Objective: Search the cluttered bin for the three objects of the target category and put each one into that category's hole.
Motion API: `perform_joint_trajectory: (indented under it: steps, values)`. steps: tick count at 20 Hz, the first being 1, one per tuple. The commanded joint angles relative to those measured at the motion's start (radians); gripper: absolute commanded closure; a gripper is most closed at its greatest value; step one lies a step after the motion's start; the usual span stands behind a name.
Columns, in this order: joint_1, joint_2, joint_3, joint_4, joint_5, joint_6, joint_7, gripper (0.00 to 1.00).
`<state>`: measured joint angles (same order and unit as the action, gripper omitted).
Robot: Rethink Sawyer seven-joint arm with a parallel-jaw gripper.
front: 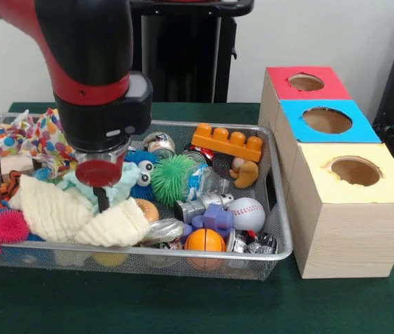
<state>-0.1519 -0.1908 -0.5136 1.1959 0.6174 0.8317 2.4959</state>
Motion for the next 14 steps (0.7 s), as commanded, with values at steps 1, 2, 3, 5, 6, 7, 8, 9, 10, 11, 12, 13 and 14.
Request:
perform_joint_trajectory:
  steps: [1,2,3,5,6,7,8,9,10,11,12,13,14]
  values:
    - [0.015,-0.062,0.097,0.108,-0.014,-0.085,0.109,0.00]
    - [0.018,-0.060,0.103,0.112,-0.009,-0.094,0.117,0.00]
    - [0.020,-0.057,0.111,0.117,-0.004,-0.105,0.122,0.00]
    - [0.023,-0.054,0.122,0.127,0.003,-0.125,0.129,0.00]
    - [0.026,-0.054,0.127,0.136,0.007,-0.136,0.134,0.00]
    - [0.027,-0.054,0.136,0.149,0.014,-0.150,0.140,0.00]
    - [0.027,-0.055,0.145,0.159,0.023,-0.160,0.145,0.00]
    - [0.031,-0.057,0.150,0.167,0.029,-0.165,0.153,0.00]
    - [0.033,-0.058,0.156,0.172,0.035,-0.166,0.160,0.00]
    - [0.035,-0.059,0.159,0.178,0.038,-0.171,0.167,0.00]
    - [0.039,-0.058,0.158,0.179,0.039,-0.173,0.175,0.00]
    - [0.042,-0.059,0.156,0.178,0.040,-0.170,0.182,0.00]
    - [0.043,-0.059,0.157,0.178,0.041,-0.170,0.185,0.00]
